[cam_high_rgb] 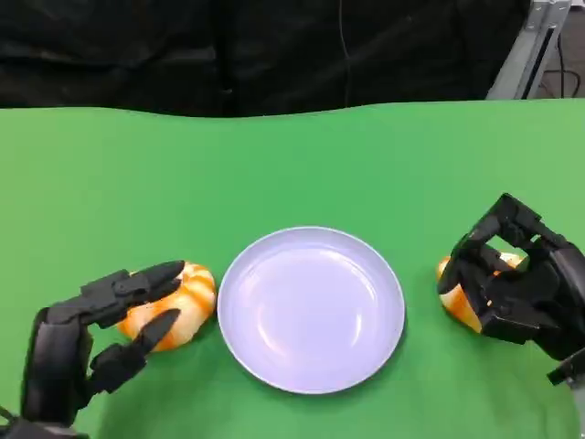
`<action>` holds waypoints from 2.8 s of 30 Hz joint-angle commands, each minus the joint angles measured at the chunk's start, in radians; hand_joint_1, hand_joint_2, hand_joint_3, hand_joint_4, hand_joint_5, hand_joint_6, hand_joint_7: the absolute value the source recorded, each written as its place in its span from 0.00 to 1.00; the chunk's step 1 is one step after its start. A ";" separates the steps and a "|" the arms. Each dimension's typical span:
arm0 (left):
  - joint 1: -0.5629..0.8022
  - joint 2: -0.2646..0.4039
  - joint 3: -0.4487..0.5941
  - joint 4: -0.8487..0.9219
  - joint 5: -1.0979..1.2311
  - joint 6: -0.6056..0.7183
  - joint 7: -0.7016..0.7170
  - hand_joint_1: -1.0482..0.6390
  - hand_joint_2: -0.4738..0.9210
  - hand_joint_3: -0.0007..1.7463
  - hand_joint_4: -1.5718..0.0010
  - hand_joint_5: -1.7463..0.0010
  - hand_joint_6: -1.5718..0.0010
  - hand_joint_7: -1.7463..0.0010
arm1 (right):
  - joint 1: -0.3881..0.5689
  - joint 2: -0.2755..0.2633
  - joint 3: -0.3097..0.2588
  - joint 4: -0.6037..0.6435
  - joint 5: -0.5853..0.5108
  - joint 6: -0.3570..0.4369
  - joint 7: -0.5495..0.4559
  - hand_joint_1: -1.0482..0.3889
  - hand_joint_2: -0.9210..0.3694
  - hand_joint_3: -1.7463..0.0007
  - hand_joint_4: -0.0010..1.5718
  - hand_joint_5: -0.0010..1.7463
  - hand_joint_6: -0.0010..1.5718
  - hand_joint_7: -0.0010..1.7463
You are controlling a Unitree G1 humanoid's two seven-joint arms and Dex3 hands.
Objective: Grasp the bread from the table and place it into the plate.
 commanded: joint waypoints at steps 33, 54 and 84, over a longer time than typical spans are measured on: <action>0.042 0.274 -0.224 -0.303 0.708 0.516 0.411 0.06 1.00 0.18 0.82 1.00 0.71 1.00 | 0.008 -0.011 0.017 -0.008 -0.005 -0.012 -0.019 0.82 0.23 0.29 0.29 1.00 0.20 0.97; -0.116 0.281 -0.339 -0.134 0.625 0.621 0.332 0.06 1.00 0.21 0.79 0.99 0.73 1.00 | 0.018 -0.010 0.021 -0.028 -0.008 -0.011 -0.028 0.83 0.22 0.29 0.30 1.00 0.20 0.97; -0.234 0.289 -0.439 0.101 0.588 0.637 0.320 0.32 1.00 0.09 0.77 1.00 0.73 1.00 | 0.030 -0.010 0.021 -0.054 -0.002 0.012 -0.035 0.84 0.22 0.30 0.29 1.00 0.21 0.96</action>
